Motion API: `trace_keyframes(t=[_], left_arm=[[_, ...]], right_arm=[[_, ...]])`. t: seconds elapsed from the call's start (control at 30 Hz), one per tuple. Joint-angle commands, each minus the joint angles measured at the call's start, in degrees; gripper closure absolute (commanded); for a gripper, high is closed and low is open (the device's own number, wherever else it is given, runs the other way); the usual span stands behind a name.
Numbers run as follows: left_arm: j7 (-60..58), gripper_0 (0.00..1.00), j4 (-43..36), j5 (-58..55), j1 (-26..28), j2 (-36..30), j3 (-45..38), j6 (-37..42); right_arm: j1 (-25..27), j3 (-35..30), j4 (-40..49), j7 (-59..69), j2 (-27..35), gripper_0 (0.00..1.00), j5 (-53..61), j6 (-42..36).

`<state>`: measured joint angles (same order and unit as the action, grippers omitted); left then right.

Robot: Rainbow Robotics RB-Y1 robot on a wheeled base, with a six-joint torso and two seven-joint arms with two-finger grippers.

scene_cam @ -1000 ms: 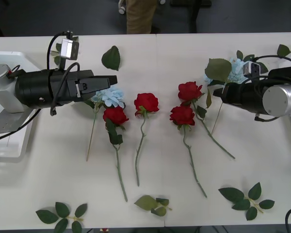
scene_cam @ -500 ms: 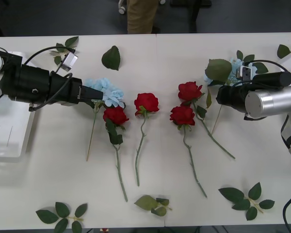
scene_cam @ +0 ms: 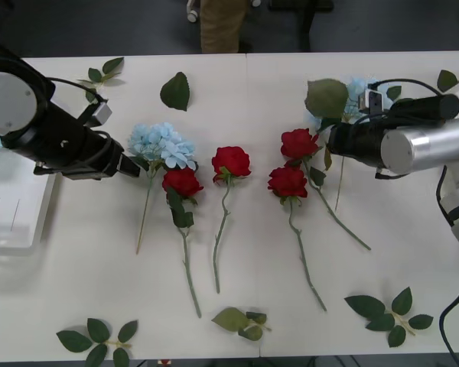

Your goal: Place the red flowers into the right box and the blue flowers into the left box. If a person shows an open palm, hand one flower to the person first, then continue sorting.

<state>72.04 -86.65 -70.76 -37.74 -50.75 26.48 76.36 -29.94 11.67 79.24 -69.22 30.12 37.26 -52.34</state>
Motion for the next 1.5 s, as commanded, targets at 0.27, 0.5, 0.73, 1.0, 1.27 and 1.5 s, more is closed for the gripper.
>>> trace_keyframes(t=[0.27,0.5,0.73,1.0,1.27,1.5], left_arm=[[-15.52,0.08,-3.0,16.79,-6.39,3.03,13.25,-2.88],[-24.05,0.08,-2.91,27.87,-6.56,8.04,16.23,-2.79],[-25.45,0.09,-2.91,29.71,-6.65,8.83,17.9,-2.97],[-26.77,0.09,-2.73,34.81,-6.56,9.18,23.0,-4.55],[-27.39,0.09,-3.26,34.72,-6.3,9.27,22.91,-5.08],[-23.96,0.09,-12.23,21.1,-4.8,1.97,14.56,-6.13]], right_arm=[[1.02,-21.6,25.53,-6.8,-1.03,1.0,32.53,-23.77],[1.29,-17.99,25.0,-20.34,-1.65,1.0,49.05,-20.26],[2.43,-7.8,25.0,-26.67,-0.94,1.0,54.5,-10.68],[2.43,1.08,24.92,-26.84,-0.42,1.0,56.44,1.37],[2.43,1.69,24.92,-26.84,0.11,1.0,56.44,2.77],[2.43,1.69,24.92,-26.84,0.29,1.0,56.44,3.3]])
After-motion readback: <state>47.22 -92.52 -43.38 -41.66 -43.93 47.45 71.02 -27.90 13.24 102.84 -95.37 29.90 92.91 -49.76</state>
